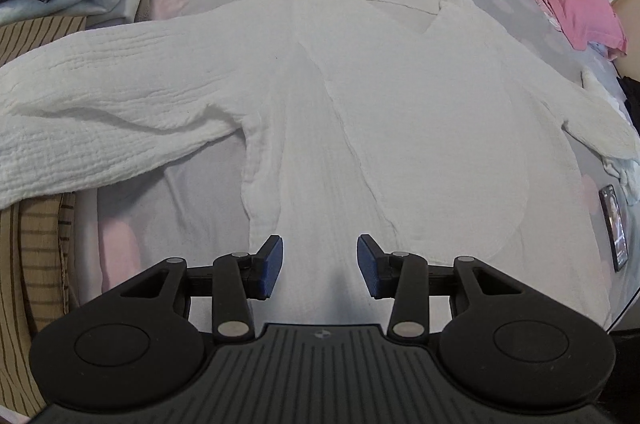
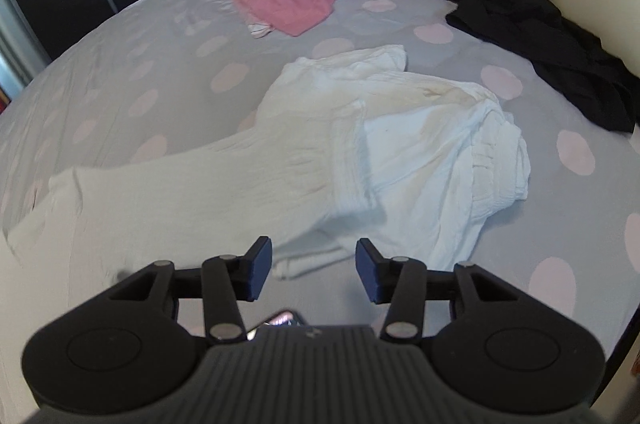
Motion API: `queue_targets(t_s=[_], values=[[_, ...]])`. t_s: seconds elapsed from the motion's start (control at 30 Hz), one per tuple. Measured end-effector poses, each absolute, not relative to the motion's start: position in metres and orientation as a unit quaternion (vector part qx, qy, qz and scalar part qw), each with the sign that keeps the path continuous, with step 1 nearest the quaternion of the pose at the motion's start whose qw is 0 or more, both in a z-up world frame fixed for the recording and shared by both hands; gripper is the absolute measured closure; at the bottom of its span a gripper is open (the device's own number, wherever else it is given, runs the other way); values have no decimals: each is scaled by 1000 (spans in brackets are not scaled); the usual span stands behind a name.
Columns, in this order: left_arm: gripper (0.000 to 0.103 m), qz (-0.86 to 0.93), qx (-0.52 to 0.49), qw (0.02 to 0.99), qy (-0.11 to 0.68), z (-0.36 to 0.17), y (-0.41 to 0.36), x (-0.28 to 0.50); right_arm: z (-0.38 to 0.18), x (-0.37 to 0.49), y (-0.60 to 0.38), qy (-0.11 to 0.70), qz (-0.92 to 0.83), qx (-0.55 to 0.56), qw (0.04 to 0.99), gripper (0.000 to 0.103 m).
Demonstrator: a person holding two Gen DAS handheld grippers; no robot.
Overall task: Fold clothes
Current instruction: 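Grasp the sleeve cuff with the right gripper and lift it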
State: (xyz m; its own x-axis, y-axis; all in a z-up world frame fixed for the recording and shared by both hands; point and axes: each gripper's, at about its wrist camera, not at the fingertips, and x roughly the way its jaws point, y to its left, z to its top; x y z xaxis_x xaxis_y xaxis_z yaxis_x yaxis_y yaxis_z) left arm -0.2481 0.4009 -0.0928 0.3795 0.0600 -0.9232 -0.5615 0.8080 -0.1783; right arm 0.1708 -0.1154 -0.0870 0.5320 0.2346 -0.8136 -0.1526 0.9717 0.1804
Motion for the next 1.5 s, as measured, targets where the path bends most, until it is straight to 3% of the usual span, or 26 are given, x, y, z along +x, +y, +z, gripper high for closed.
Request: queue_targets(t_s=[0.3,0.37,0.4,0.5,0.8,1.5], values=[[64,206,-262,787,519,-102,410,-234,-119,219,-120,493,63,84,863,59],[64,201,-260,787,522,-104,408,-231,-125,225,-122,499,56,94,860,65],[64,198,-257,787,524,-105,406,-229,-127,227,-122,501,57,99,858,77],[64,195,-248,786,531,-109,403,-225,-119,224,-115,492,69,99,862,83],[64,184,-279,788,516,-102,400,-225,-54,186,-41,383,177,9,907,84],[64,180,-295,806,480,-75,398,-222,3,70,182,292,424,-41,856,84]])
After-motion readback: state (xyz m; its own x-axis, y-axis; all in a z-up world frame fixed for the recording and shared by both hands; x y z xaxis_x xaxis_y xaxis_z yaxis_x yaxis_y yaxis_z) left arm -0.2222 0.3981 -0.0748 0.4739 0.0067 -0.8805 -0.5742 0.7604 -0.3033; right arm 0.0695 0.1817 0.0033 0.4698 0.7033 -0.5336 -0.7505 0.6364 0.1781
